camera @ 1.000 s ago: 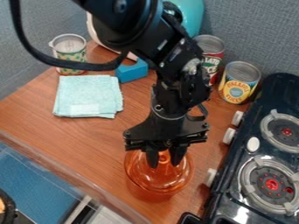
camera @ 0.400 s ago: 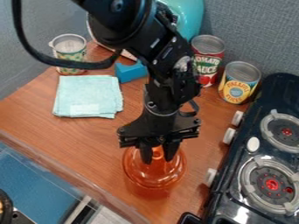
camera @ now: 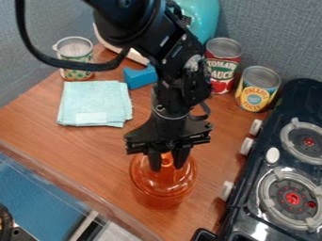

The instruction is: Grab the pot lid and covers the pot

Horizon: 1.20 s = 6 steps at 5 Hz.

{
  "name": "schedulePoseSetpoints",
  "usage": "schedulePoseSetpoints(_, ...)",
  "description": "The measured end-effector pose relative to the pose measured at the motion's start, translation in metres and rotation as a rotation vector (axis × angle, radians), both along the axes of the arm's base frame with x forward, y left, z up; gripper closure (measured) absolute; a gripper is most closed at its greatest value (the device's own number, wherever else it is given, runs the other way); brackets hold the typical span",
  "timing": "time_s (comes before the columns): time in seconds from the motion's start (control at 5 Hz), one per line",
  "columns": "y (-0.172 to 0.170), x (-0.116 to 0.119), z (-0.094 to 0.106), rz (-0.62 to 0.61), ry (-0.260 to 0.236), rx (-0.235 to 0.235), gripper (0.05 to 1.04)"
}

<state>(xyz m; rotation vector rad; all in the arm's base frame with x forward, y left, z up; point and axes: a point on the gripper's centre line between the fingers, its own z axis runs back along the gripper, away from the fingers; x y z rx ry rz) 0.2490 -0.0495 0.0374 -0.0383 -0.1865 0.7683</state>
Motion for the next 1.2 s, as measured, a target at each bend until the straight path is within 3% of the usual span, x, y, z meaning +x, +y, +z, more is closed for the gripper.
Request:
schedulePoseSetpoints(0.2, 0.001, -0.005, -0.002, 0.010, 0.037, 0.004, 0.330)
schedulePoseSetpoints(0.4, -0.001, -0.006, -0.002, 0.006, 0.041, -0.013, 0.089)
schedulePoseSetpoints(0.8, -0.005, -0.008, 0.018, -0.010, 0.010, -0.046, 0.083)
schedulePoseSetpoints(1.0, -0.001, -0.006, 0.040, -0.016, -0.038, -0.069, 0.083)
schedulePoseSetpoints(1.2, -0.002, -0.006, 0.041, -0.021, -0.039, -0.071, 0.083)
